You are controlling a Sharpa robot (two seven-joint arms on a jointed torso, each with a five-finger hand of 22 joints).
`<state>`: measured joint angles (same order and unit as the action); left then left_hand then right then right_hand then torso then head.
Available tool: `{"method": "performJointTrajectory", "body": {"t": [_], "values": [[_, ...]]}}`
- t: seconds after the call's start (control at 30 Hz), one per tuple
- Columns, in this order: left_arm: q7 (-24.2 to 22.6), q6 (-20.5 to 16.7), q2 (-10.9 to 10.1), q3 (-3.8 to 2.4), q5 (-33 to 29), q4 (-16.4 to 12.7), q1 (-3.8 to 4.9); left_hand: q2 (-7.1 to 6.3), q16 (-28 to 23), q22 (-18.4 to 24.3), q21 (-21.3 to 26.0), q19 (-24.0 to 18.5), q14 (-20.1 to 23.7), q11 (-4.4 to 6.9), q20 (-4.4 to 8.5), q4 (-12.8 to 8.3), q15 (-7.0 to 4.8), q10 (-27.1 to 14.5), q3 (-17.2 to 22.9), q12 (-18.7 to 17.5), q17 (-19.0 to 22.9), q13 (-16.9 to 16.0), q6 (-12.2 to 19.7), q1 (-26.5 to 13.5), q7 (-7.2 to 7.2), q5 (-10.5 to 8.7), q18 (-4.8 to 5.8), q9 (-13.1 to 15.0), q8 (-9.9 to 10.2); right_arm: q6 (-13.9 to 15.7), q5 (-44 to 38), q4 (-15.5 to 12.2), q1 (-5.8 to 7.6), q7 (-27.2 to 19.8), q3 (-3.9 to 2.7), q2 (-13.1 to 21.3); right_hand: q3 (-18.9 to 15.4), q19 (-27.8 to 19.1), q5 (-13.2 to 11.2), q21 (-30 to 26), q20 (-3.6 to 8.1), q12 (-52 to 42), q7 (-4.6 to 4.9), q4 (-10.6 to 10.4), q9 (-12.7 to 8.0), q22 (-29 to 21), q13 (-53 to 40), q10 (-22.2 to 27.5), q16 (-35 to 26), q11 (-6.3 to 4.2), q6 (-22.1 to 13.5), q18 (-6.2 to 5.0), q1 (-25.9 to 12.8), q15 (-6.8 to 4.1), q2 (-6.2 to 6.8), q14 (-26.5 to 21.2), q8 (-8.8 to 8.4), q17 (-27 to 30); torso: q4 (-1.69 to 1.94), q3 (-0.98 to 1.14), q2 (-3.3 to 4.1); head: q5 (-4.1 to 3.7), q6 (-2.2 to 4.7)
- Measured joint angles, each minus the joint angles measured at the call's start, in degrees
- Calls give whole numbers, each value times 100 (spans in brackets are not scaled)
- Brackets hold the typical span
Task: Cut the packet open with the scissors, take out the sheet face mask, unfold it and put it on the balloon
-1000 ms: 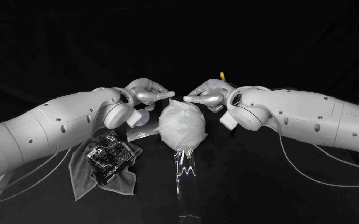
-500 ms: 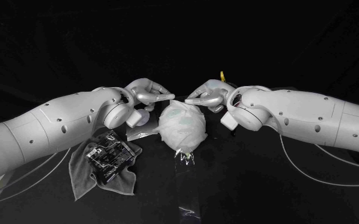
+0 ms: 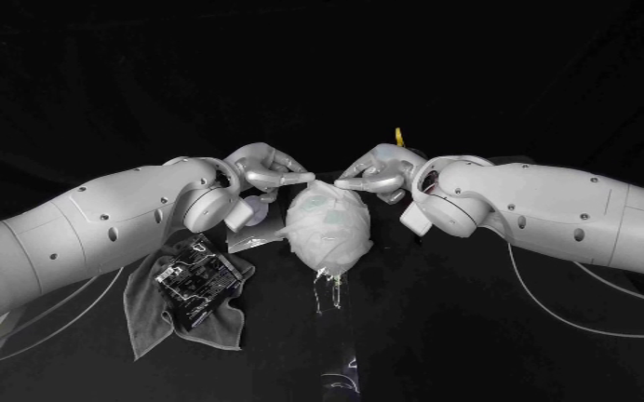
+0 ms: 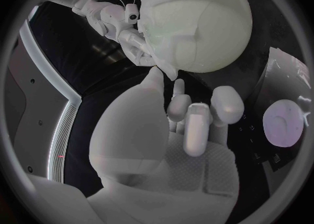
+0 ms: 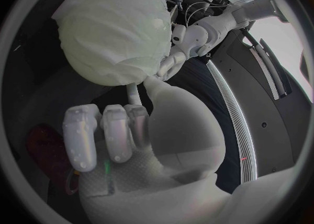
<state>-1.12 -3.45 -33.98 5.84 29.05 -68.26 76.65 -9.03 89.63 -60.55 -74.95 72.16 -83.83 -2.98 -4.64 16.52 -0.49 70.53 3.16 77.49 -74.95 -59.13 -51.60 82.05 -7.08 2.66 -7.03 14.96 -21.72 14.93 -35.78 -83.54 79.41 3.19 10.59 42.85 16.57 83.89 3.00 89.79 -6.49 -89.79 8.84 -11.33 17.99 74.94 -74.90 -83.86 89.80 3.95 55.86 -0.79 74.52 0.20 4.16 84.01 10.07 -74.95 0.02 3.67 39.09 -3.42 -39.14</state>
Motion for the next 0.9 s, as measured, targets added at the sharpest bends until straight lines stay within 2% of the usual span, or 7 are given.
{"method": "performJointTrajectory", "body": {"t": [0.3, 0.47, 0.57, 0.6, 0.73, 0.9], "values": [[-2, 114, -6, 1, 32, -37, -4, 0, 0, -16, -22, 0, 0, 0, 0, -9, 0, 0, -57, 0, 0, -14, -22, 0, 22, 0, 0, 0, -15, 34, -13, -48, -2, -15, 0, 72, -29, -1, 0, -5, 0, 12, 2, -29, 0, -4, -3, 5, -4, -5, 18, 0, -42, 0, -2, 0, -1, 0, 1, -2, 0, -7, -8], [-11, 151, -3, 1, 45, -53, -6, 80, 0, -20, -22, -1, 0, 43, -1, -40, 0, 44, -87, -11, 0, -48, -31, 95, 31, 0, 0, -12, -36, 45, -25, -65, -2, -19, 0, 96, -45, -2, 0, -11, -1, 7, 2, -45, 0, -4, -5, 5, -5, -5, 18, 0, -65, 0, 20, 0, -1, 5, 2, -2, 0, -7, -13], [-18, 163, 1, 1, 50, -59, -7, 126, 0, -56, -58, -1, -23, 62, -1, -51, -22, 62, -98, -7, 0, -87, -63, 239, 40, 0, 0, -22, -36, 49, -40, -75, -2, -20, 0, 109, -33, -2, 0, -11, -1, -1, -44, 30, 2, -3, -5, 5, -15, -5, 64, 0, -59, 0, 17, 0, 2, 5, 2, -2, 1, -7, -15], [-20, 165, 2, 1, 52, -60, -7, 167, 0, -74, -62, -1, -24, 63, -1, -57, -22, 63, -101, 8, 0, -102, -71, 279, 32, 0, 0, -22, -36, 50, -46, -80, -2, -20, 0, 113, -10, -2, 0, -11, -1, -2, -59, 70, 11, -3, -5, 5, -19, -5, 109, 0, 9, 0, -20, -1, 34, 5, 2, -2, 1, -7, -15], [-35, 167, 9, 1, 57, -60, -8, 275, 0, -107, -85, 24, -24, 83, 24, -112, -23, 128, -45, 25, 0, -167, -114, 448, 74, 0, 0, -35, -36, 55, -82, -114, -3, -20, 0, 136, 43, -11, 0, -15, -9, -2, -112, 184, 41, -2, -4, 3, -3, -8, 233, -1, 190, 1, -26, -1, 107, 4, 2, -2, 3, -7, -18], [-85, 166, 32, 1, 57, -59, -9, 389, 0, -149, -117, 51, -16, 130, 52, -201, -58, 214, 44, 105, 0, -306, -238, 667, 114, 0, 0, -39, -85, 73, -136, -164, -3, -21, 0, 166, 139, 13, 0, -16, 15, -1, -187, 301, 74, 0, -1, -6, 0, -92, 373, 0, 346, -26, -88, -20, 205, 4, 4, -2, 3, -11, -19]]}}
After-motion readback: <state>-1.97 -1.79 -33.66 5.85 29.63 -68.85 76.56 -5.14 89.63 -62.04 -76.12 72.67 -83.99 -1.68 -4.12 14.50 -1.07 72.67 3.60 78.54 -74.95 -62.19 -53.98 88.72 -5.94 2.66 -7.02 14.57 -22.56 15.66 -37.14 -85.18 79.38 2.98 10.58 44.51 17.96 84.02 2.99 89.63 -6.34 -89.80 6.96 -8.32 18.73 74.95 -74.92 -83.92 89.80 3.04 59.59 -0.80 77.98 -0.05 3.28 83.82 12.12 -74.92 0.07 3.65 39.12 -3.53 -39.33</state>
